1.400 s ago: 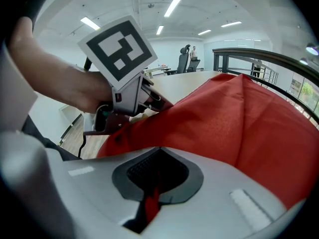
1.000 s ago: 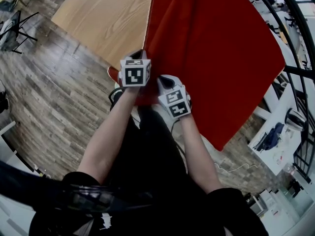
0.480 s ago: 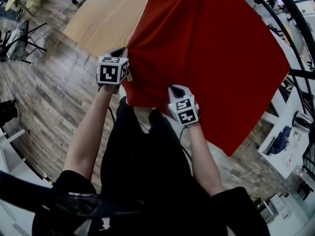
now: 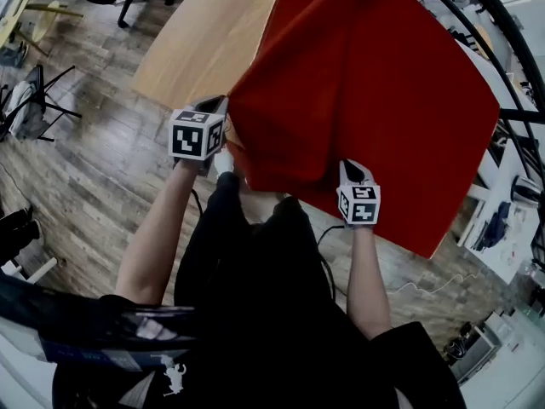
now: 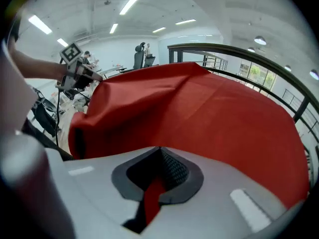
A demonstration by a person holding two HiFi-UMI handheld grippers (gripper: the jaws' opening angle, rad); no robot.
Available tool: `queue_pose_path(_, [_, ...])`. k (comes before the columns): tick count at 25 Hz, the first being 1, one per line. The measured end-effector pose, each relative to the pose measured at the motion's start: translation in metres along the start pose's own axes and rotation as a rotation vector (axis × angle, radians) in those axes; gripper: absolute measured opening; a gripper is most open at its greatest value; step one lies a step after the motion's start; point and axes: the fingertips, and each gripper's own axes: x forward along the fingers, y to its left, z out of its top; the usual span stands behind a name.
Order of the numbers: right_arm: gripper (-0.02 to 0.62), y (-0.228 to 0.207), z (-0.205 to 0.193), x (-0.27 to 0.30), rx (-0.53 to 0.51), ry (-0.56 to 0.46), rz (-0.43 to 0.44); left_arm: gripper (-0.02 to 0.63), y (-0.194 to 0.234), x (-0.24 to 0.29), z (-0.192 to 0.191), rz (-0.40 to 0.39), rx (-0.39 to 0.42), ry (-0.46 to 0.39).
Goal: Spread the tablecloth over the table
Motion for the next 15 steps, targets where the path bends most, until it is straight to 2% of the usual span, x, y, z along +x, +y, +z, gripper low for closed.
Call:
queue_pose_path(6, [0.011, -0.006, -0.006, -0.005, 0.033, 0.068, -0.107, 0.006, 0.094, -0.023, 0.018, 0.017, 0.073, 0.018])
queue_pose_path(12, [0.009, -0.003, -0.014, -0.01, 0.043, 0.178, -0.198, 0.006, 0.209, -0.049, 0.09, 0.122, 0.208, -0.034])
queue_pose_path(15, [0.009, -0.001, -0.013, -0.008, 0.06, 0.209, -0.235, 0.008, 0.239, -0.045, 0.117, 0.146, 0.274, -0.034])
